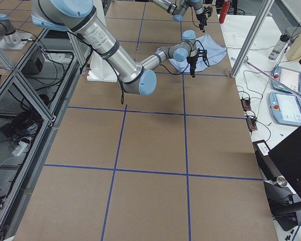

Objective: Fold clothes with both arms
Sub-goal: 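Lower the right gripper onto the shirt near the collar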

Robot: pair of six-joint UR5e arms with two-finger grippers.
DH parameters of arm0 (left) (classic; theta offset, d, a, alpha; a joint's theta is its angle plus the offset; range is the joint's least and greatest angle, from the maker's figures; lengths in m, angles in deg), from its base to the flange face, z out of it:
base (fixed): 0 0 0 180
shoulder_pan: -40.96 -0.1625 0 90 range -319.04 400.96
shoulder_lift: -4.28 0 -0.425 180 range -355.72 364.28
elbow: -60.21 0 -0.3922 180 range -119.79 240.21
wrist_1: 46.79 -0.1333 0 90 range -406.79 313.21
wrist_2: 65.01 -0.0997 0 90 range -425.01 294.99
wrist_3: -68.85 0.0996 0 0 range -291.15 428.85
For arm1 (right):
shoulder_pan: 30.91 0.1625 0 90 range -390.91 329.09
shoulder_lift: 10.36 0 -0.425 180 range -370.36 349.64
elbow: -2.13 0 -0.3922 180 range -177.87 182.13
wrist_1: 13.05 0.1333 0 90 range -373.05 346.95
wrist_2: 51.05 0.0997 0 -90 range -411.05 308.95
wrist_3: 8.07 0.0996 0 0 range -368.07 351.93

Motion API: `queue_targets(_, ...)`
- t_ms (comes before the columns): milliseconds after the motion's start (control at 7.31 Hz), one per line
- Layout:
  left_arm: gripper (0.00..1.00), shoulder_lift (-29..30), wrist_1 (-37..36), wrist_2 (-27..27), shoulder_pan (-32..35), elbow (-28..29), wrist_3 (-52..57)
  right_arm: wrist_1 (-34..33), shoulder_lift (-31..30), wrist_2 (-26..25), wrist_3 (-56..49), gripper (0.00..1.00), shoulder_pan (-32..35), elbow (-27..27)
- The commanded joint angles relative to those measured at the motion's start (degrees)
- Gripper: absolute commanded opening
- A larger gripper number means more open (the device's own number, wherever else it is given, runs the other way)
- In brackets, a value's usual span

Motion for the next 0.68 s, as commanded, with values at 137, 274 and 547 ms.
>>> queue_targets(137,1.00,-0.91,0.14,0.66,0.02,-1.53,-0.12,3.02,6.80,-6.10,4.38,0.87,-6.04,8.79)
queue_targets(274,1.00,-0.91,0.14,0.66,0.02,-1.62,-0.20,3.02,6.81,-6.89,4.38,0.74,-6.75,9.05)
queue_targets(547,1.00,-1.34,0.14,0.66,0.02,-2.06,-0.12,3.02,6.98,-8.21,4.21,0.68,-7.55,9.93)
